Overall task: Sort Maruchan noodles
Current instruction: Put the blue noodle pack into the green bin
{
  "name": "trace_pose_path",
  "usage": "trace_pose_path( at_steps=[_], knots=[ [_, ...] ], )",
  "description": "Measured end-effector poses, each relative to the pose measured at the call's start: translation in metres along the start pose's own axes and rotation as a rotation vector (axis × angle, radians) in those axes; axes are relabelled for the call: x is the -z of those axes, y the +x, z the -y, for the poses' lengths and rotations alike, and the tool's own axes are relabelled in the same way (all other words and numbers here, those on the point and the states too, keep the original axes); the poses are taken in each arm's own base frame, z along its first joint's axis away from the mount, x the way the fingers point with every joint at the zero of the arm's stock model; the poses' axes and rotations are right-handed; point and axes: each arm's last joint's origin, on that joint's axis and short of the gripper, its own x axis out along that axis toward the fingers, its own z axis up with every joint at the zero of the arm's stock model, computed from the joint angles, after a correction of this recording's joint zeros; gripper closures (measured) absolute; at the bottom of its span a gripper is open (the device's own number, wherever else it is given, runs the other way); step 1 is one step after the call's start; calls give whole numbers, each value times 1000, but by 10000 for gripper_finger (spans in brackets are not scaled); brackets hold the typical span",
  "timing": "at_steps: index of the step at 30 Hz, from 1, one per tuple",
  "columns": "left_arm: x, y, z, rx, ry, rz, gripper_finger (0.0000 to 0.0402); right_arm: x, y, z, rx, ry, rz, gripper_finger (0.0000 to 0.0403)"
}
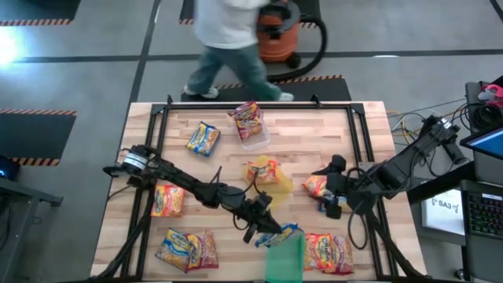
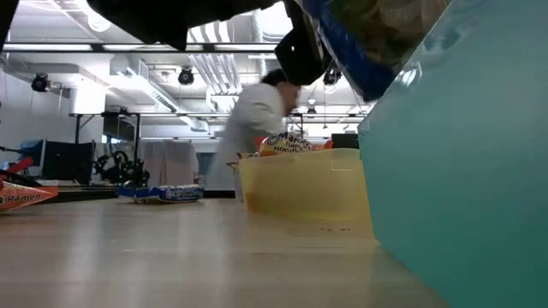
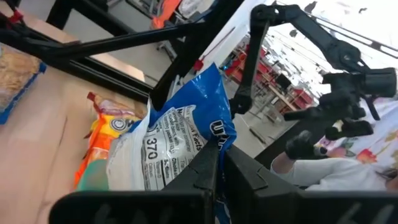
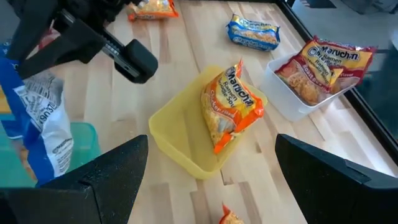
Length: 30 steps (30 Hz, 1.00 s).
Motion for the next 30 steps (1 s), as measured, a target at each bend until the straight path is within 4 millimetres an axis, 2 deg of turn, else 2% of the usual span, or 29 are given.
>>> trace_pose_path(
  at_steps=[11,16,22,30],
  knots=[
    [-7,9,13,42,90,-2,401,3,15,-14,-33,-38,-53,62],
    [2,14,4,-15,101,-64,401,2,10,-12,-95,-72,-62,62],
    [7,26,-6,-13,128,-86,401,0,1,-5,-113,-213,-24,62],
    [7,31,-10,-25,213,-169,401,-1,-2,-3,-117,-205,-12,62]
  ],
)
